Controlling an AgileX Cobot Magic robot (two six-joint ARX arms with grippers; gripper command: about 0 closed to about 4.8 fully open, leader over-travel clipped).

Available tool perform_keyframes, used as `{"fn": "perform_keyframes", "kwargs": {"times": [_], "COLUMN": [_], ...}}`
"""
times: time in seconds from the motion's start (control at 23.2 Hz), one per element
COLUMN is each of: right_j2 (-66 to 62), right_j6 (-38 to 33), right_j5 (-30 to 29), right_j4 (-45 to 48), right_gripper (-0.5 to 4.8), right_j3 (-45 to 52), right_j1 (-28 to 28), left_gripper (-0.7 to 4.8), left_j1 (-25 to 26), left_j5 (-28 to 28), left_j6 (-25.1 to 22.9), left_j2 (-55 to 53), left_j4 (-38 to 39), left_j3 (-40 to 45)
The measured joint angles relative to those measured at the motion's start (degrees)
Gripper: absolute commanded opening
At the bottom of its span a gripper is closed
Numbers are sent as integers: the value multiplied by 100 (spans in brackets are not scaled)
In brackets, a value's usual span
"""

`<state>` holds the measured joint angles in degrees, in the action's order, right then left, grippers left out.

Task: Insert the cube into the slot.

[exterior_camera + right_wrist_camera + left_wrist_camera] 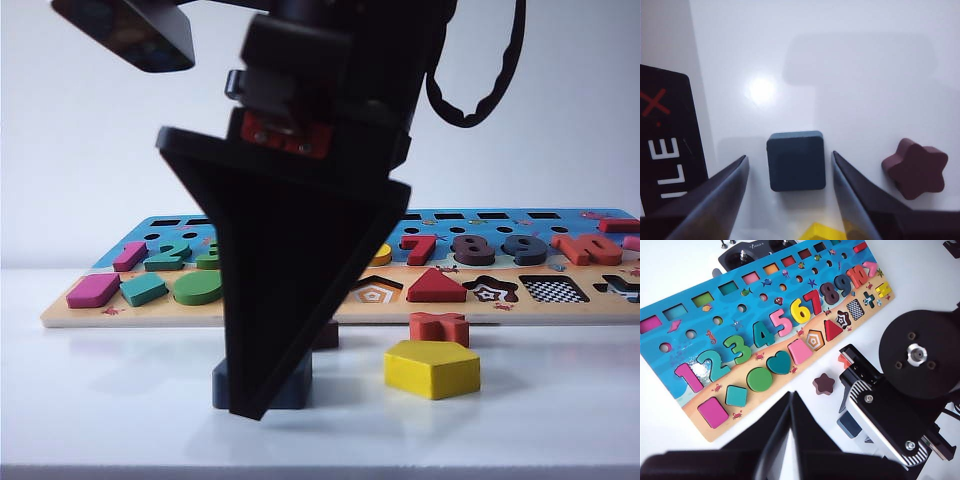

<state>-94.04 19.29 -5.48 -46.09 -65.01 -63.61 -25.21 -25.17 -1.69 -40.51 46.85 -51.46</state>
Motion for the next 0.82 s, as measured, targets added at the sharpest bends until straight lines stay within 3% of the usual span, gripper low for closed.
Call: {"fn": "perform_keyframes", "kwargs": {"times": [0.43,0.82], "right_j2": [0,2], "right_j6": [0,-20], "right_j5": [2,22], "right_j4": [11,24], "right_gripper": [225,120], "right_j3": [0,-2], "right_j1": [0,0], "left_gripper": [10,10], "left_j1": [0,0], "left_j5": [-2,0], "left_j6": [0,0], "left_j2": [0,0], "left_j4": [0,2], "left_j3": [0,0]}}
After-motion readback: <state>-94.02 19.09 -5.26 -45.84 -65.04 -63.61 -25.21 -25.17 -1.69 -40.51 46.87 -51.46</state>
